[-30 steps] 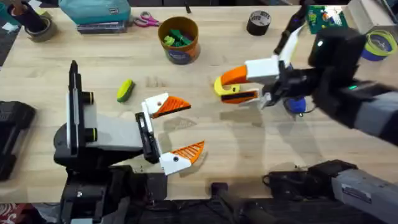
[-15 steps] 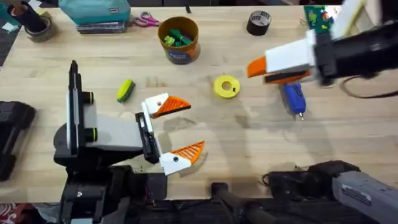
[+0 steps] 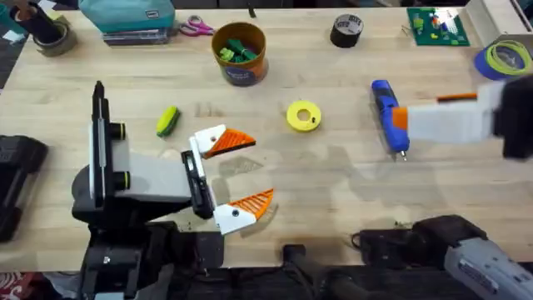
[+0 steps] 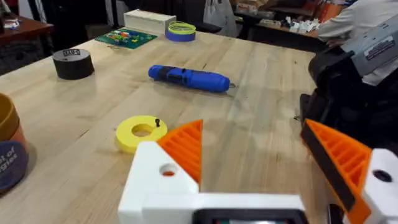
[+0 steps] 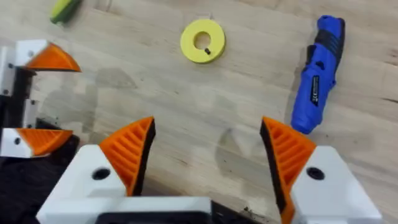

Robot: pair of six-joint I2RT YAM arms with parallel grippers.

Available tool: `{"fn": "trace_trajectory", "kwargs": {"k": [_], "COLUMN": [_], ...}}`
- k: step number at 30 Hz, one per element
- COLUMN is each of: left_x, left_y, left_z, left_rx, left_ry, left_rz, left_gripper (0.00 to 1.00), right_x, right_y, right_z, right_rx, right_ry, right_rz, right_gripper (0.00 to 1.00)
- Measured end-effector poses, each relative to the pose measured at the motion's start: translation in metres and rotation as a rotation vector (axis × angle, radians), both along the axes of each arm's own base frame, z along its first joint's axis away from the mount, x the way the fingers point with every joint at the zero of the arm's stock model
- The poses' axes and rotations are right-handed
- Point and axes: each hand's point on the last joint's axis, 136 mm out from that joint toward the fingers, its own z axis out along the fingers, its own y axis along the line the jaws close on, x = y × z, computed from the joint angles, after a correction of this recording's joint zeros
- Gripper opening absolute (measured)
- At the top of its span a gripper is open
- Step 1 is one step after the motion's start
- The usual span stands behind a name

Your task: Pick up the gripper from the table and insert it into the empty holder that is missing its gripper. Then pick up a screw, insert it into the mounting hole, and use the screwdriver to tighten it. Finally, clean up the table by picking up the vegetable and placing it into the bucket.

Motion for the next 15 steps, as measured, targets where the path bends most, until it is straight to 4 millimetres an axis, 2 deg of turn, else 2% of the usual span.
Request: {"fn": "trace_trajectory", "kwargs": {"k": [3, 9, 15], "left_x": [0.000, 0.000, 0.000], "left_y": [0.000, 0.000, 0.000], "left_z": [0.000, 0.000, 0.000], "left_rx": [0.000, 0.000, 0.000], "left_ry": [0.000, 0.000, 0.000], "left_rz": [0.000, 0.000, 0.000], "left_gripper": [0.985, 0.985, 0.985], "right_x": [-0.009, -0.015, -0.021], "right_y": [-0.006, -0.006, 0.004], "right_z": [-0.011, -0.045, -0.056], "right_rx": [-0.022, -0.033, -0.041], "right_ry": [-0.020, 0.037, 0.061], "right_rz": [-0.013, -0.004, 0.059], "right_gripper": [0.998, 0.997, 0.997]}}
